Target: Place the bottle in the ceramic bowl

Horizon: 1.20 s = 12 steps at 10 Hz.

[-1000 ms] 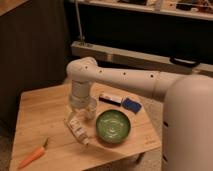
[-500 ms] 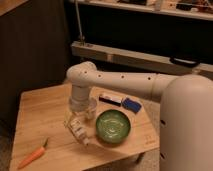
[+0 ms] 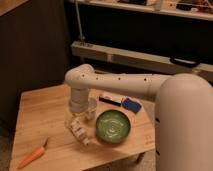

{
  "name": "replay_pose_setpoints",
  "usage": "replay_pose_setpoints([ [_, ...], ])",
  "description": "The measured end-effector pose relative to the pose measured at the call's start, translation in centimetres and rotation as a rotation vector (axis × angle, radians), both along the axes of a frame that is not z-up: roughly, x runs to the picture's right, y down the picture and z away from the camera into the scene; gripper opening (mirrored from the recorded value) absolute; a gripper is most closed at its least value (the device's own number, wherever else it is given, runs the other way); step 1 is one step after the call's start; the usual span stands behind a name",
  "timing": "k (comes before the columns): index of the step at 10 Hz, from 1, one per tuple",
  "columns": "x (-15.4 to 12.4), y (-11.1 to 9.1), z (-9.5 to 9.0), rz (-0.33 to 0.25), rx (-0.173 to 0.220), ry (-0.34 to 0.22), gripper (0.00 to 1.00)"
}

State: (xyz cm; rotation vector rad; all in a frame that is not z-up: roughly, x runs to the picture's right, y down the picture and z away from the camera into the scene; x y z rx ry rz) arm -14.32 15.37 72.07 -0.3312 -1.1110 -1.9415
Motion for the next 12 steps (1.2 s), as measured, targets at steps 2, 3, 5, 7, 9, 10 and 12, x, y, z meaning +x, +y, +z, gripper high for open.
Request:
replay_pose_setpoints([
  [2, -0.3, 0.2, 0.5, -0.006, 0.000, 0.002, 0.70],
  [3, -0.4, 0.3, 0.7, -0.008, -0.003, 0.001, 0.70],
  [5, -0.7, 0.7, 1.0, -0.008, -0.013, -0.002, 0.70],
  [7, -1.2, 0.9, 1.1, -0.004, -0.015, -0.007, 0.70],
  [9, -1.5, 1.0, 1.3, 0.002, -0.013, -0.005, 0.70],
  [10, -1.7, 1.1, 1.3, 0.004, -0.008, -0.003, 0.70],
  [12, -2.3, 1.5, 1.2, 0.005, 0.000, 0.003, 0.70],
])
